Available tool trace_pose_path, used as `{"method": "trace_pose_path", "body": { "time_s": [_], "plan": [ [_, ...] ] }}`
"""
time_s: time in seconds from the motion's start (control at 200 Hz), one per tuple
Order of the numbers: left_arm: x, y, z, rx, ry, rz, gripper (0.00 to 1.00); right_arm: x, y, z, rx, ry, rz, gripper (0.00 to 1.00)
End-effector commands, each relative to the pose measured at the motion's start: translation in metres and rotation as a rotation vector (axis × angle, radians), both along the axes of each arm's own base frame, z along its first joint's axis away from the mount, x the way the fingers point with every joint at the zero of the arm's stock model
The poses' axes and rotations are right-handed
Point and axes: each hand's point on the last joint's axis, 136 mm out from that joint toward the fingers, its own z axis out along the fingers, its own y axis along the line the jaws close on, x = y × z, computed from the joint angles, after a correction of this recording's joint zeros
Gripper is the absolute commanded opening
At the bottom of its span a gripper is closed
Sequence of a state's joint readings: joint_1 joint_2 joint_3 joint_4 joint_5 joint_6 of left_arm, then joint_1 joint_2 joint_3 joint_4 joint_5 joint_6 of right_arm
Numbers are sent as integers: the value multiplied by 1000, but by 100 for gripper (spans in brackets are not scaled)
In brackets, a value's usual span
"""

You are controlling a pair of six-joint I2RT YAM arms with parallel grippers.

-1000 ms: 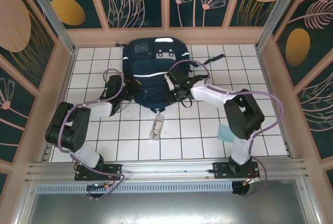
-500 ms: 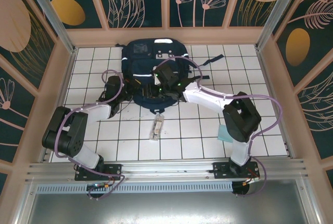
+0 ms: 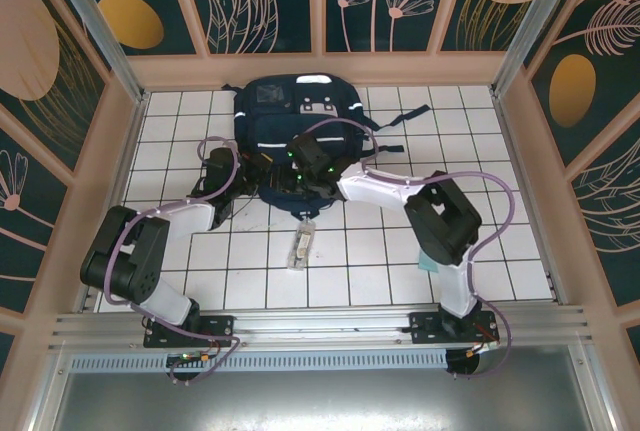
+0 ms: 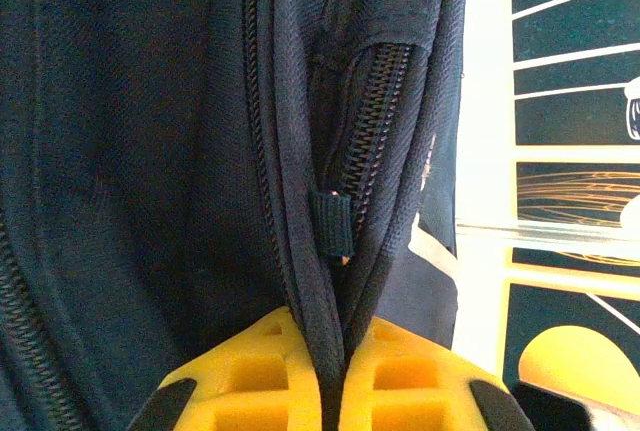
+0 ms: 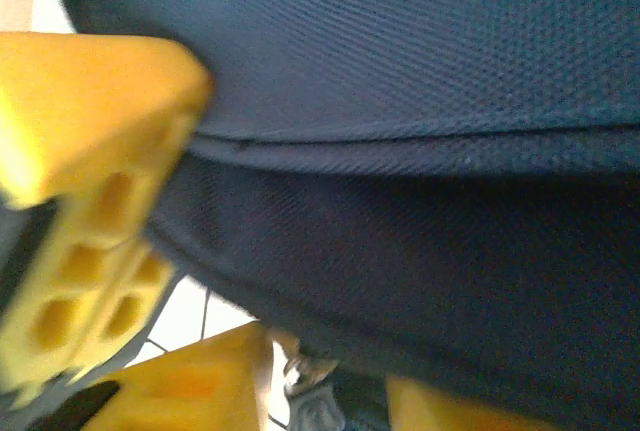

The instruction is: Pack books, pencil case, and school supplies into a backpack

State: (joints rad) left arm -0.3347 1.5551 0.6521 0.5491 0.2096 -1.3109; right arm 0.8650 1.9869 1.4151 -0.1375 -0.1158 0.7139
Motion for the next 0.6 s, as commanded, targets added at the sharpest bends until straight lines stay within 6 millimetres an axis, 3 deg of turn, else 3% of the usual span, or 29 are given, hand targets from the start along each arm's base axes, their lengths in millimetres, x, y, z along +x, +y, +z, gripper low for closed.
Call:
{"method": "trace_pose_path", "body": {
  "time_s": [0.0, 0.165, 0.325, 0.595],
  "plan": [
    [5, -11, 63, -75, -195, -29, 0, 5, 3, -10, -54, -6, -38, 27],
    [8, -3, 60, -10, -193, -3, 0, -5, -15, 0, -80, -31, -7, 5],
    [22, 8, 50, 36, -178, -8, 0, -29, -32, 12, -63, -10, 164, 0],
    [34, 20, 47, 157, -158, -72, 0, -28, -140, -37, -354, 58, 185, 0]
  ]
}}
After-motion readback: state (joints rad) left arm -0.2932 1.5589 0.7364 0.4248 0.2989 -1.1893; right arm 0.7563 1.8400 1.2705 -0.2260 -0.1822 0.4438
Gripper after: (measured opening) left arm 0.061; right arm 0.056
